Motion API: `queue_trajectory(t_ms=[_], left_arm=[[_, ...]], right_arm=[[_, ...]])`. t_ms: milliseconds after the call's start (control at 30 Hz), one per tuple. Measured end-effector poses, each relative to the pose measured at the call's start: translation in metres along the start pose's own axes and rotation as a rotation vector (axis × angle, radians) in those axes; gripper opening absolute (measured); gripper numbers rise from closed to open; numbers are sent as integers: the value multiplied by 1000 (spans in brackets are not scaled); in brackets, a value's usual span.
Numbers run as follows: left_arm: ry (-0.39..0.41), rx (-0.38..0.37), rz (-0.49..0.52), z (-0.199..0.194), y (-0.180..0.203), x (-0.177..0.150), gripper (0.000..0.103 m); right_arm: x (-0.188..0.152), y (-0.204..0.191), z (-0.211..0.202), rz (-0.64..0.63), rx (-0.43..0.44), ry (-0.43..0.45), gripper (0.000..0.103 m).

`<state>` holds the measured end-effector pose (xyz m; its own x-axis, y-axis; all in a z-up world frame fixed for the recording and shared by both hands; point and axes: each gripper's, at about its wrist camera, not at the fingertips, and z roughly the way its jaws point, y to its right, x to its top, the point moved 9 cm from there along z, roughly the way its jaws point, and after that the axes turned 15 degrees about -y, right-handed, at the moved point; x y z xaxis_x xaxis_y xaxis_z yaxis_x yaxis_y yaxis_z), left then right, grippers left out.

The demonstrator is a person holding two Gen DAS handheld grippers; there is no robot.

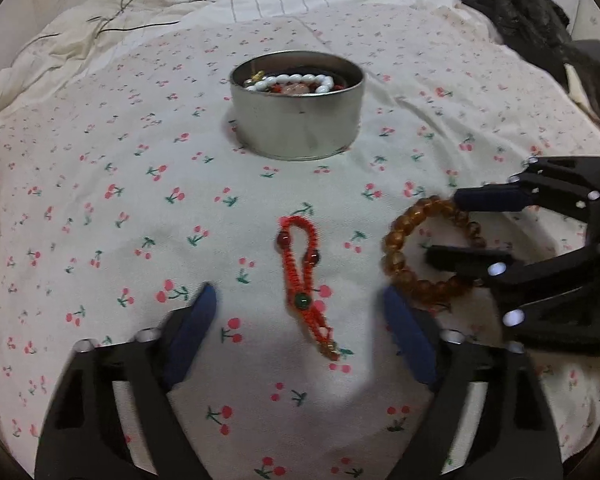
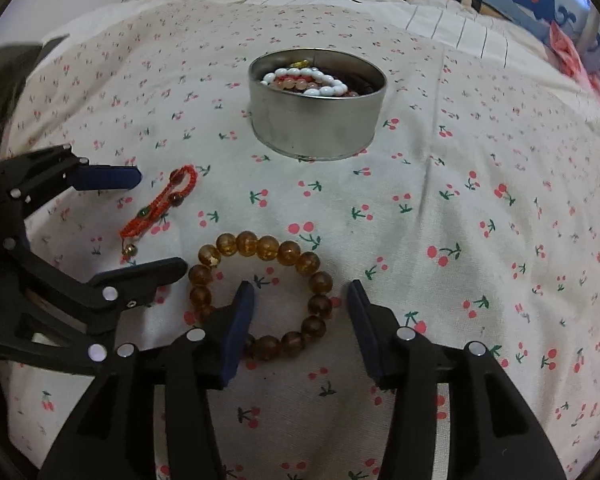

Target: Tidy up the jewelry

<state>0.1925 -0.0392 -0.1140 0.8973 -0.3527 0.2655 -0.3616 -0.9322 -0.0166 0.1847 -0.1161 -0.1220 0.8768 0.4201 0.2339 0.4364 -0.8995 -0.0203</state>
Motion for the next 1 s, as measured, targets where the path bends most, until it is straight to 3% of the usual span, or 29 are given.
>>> queue_trajectory(t_ms=[33, 67, 100, 133, 333, 633, 833, 867, 900, 967, 1000], left_arm=[[-1, -12, 3, -1, 0, 0, 47], [-3, -20, 11, -1, 0, 0, 37], [-5, -32, 22, -2, 1, 0, 18], [-4, -47, 26, -4, 3, 0, 10], [25, -107, -1, -13, 1, 3, 8], [78, -37, -6, -24, -5, 10, 8], [73, 8, -2, -21, -9, 12, 8], [74, 8, -3, -21, -10, 12, 8], [75, 7, -5, -22, -10, 12, 8], [77, 4, -8, -23, -10, 12, 8], [75, 3, -10, -23, -10, 12, 8]], right_arm=[[0, -1, 0, -2, -4, 1, 47], [0, -1, 0, -3, 0, 4, 32], [1, -1, -1, 1, 4, 9, 12], [2, 0, -3, 4, -7, 17, 13], [9, 8, -23, 55, 39, 98, 12], [20, 19, -53, 105, 70, 218, 12], [19, 28, -39, 132, 65, 158, 13], [17, 30, -32, 140, 59, 132, 21], [16, 30, -26, 140, 74, 106, 42], [16, 25, -26, 141, 108, 114, 67], [16, 22, -28, 132, 114, 125, 71]])
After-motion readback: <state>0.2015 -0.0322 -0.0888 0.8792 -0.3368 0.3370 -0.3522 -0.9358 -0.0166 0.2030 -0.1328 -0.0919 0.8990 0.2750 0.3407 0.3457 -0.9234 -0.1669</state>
